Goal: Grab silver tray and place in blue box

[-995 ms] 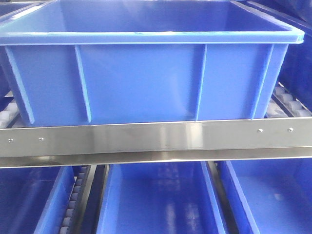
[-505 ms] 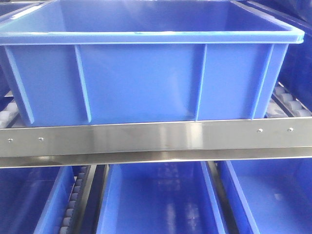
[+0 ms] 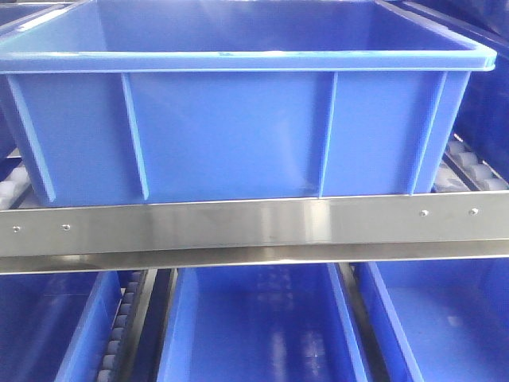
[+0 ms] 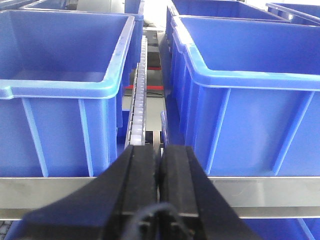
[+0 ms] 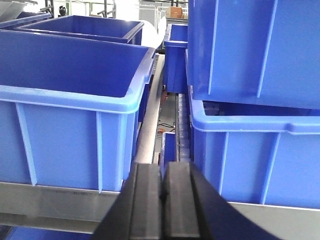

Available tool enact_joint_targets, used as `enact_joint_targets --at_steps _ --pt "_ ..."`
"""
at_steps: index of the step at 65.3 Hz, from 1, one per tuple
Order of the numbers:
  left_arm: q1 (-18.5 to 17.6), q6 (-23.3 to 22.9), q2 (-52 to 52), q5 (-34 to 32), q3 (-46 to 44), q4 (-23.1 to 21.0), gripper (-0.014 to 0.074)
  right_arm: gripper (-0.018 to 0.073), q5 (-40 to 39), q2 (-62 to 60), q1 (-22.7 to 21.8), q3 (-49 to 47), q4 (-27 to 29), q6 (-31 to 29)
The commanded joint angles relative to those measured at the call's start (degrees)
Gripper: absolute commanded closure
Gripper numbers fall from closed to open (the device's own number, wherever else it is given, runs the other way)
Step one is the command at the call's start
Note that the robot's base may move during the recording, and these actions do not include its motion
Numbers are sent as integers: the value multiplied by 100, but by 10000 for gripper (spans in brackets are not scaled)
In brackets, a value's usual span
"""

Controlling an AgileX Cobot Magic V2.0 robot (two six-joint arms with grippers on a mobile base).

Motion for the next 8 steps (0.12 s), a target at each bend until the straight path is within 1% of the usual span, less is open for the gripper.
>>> enact_joint_targets --at_steps 1,8 --pt "-46 -46 -94 -483 100 -30 603 505 -482 -116 -23 -104 -64 0" --pt "-46 -46 -94 -483 100 -30 603 505 -482 -116 -23 -104 -64 0"
